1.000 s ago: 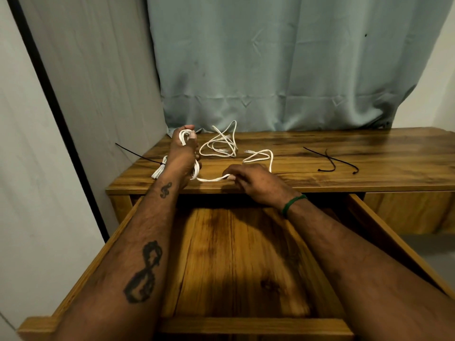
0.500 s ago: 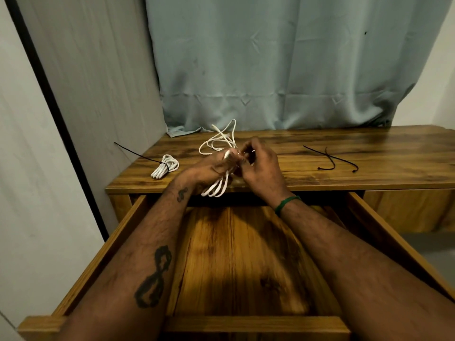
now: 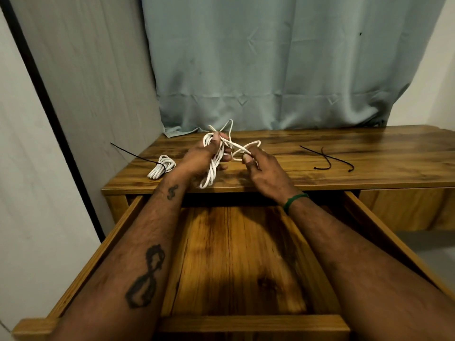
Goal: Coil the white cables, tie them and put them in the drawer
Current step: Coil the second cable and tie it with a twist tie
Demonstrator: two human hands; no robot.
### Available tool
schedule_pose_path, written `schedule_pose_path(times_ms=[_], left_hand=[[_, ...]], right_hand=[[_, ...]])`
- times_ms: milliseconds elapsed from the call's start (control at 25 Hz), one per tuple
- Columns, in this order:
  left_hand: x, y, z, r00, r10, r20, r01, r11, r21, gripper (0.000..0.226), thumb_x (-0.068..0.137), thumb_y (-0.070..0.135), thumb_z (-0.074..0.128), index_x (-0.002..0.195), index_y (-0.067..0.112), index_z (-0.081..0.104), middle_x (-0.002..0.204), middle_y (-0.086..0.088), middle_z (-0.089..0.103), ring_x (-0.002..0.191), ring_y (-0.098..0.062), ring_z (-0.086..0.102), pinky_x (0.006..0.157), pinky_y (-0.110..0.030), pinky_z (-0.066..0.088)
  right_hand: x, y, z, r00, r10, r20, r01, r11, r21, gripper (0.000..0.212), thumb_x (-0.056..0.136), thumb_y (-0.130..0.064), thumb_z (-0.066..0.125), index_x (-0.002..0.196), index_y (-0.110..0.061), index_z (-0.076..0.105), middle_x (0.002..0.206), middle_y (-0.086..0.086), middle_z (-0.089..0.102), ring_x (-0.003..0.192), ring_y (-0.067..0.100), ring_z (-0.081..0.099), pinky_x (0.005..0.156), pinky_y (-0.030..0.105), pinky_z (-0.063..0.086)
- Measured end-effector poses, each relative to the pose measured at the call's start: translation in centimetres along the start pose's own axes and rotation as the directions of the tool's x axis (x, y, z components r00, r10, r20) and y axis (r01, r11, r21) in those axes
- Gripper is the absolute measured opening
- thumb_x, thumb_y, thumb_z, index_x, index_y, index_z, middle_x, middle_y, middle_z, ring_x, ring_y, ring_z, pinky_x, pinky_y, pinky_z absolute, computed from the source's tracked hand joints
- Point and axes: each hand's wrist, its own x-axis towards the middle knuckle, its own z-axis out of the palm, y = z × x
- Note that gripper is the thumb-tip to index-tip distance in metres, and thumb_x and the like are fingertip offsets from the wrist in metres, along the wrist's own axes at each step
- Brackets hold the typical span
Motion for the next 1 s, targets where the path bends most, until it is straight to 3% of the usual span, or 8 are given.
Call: schedule_pose_path(times_ms=[80, 160, 280, 440, 600, 760, 880, 1000], left_hand=[[0.4, 0.0, 0.0, 0.999, -0.029, -0.035, 0.017, 0.953, -0.301, 0.028, 0.107, 0.039, 0.042, 0.106, 0.016, 0.058, 0.106, -0.017, 0.071, 0.092, -0.034, 0.073, 0.076, -0.043, 0.064], [0.7, 0.6, 0.2, 0.988, -0.039, -0.152, -0.045, 0.858, -0.512, 0.024, 0.107, 0.035, 0.044, 0.103, 0.015, 0.056, 0.084, -0.01, 0.067, 0.069, -0.024, 0.074, 0.066, -0.04, 0.065], [1.4, 1.2, -0.9, 0.942, -0.077, -0.327, -0.123, 0.826, -0.55, 0.023, 0.106, 0.037, 0.048, 0.094, 0.018, 0.053, 0.071, 0.001, 0.045, 0.037, -0.003, 0.045, 0.037, -0.015, 0.042], [1.8, 1.2, -3.1, 0.92, -0.134, -0.37, -0.072, 0.867, -0.492, 0.027, 0.106, 0.042, 0.046, 0.096, 0.017, 0.052, 0.071, 0.002, 0.04, 0.035, -0.001, 0.038, 0.035, -0.014, 0.037], [0.9, 1.7, -3.3, 0.914, -0.095, -0.395, -0.015, 0.963, -0.268, 0.036, 0.104, 0.053, 0.041, 0.103, 0.02, 0.057, 0.069, 0.004, 0.042, 0.041, -0.002, 0.04, 0.041, -0.021, 0.048], [0.6, 0.5, -2.9, 0.927, 0.009, -0.375, 0.077, 0.974, 0.213, 0.04, 0.102, 0.055, 0.047, 0.109, 0.017, 0.056, 0.074, -0.002, 0.051, 0.044, -0.01, 0.047, 0.042, -0.03, 0.051], [-0.5, 0.2, -1.7, 0.984, 0.044, -0.175, 0.04, 0.892, 0.45, 0.055, 0.1, 0.063, 0.04, 0.11, 0.013, 0.061, 0.077, -0.004, 0.056, 0.047, -0.012, 0.05, 0.041, -0.024, 0.047], [-0.6, -0.6, -2.0, 0.996, 0.017, 0.087, -0.061, 0.848, 0.526, 0.069, 0.085, 0.08, 0.033, 0.093, 0.02, 0.066, 0.076, -0.005, 0.063, 0.06, -0.016, 0.057, 0.054, -0.028, 0.052]], right_hand=[[-0.1, 0.0, 0.1, 0.991, -0.087, 0.104, 0.098, 0.99, -0.104, 0.026, 0.103, -0.03, 0.042, 0.124, -0.022, 0.055, 0.12, 0.007, 0.063, 0.114, 0.023, 0.055, 0.109, 0.047, 0.038], [-0.2, -0.8, 0.4, 0.956, -0.2, 0.216, 0.249, 0.941, -0.229, 0.033, 0.102, -0.027, 0.044, 0.134, -0.02, 0.052, 0.13, 0.006, 0.062, 0.126, 0.022, 0.051, 0.122, 0.046, 0.019], [-0.7, -2.7, 1.0, 0.88, -0.324, 0.347, 0.415, 0.88, -0.232, 0.04, 0.101, -0.03, 0.05, 0.139, -0.02, 0.05, 0.126, 0.005, 0.066, 0.118, 0.023, 0.057, 0.111, 0.042, 0.036], [-0.3, -3.1, 1.7, 0.854, -0.337, 0.396, 0.471, 0.824, -0.315, 0.047, 0.098, -0.033, 0.053, 0.144, -0.024, 0.044, 0.131, 0.001, 0.063, 0.121, 0.019, 0.055, 0.105, 0.043, 0.037], [0.1, -1.1, 0.4, 0.943, -0.168, 0.286, 0.271, 0.888, -0.373, 0.026, 0.1, -0.029, 0.051, 0.123, -0.019, 0.058, 0.12, 0.003, 0.066, 0.115, 0.022, 0.058, 0.1, 0.036, 0.04], [0.4, -1.1, 0.6, 0.914, -0.357, 0.194, 0.397, 0.884, -0.246, 0.012, 0.093, -0.013, 0.059, 0.101, -0.013, 0.069, 0.099, 0.005, 0.07, 0.095, 0.019, 0.058, 0.078, 0.019, 0.033], [0.4, -3.2, 1.1, 0.892, -0.448, -0.05, 0.438, 0.887, -0.143, 0.01, 0.091, -0.011, 0.063, 0.1, -0.013, 0.067, 0.093, 0.001, 0.069, 0.083, 0.014, 0.058, 0.073, 0.018, 0.037], [0.1, -4.2, 0.9, 0.94, -0.269, -0.211, 0.295, 0.95, 0.104, 0.012, 0.094, -0.022, 0.067, 0.101, -0.015, 0.06, 0.087, -0.01, 0.064, 0.075, 0.01, 0.059, 0.067, 0.03, 0.05]])
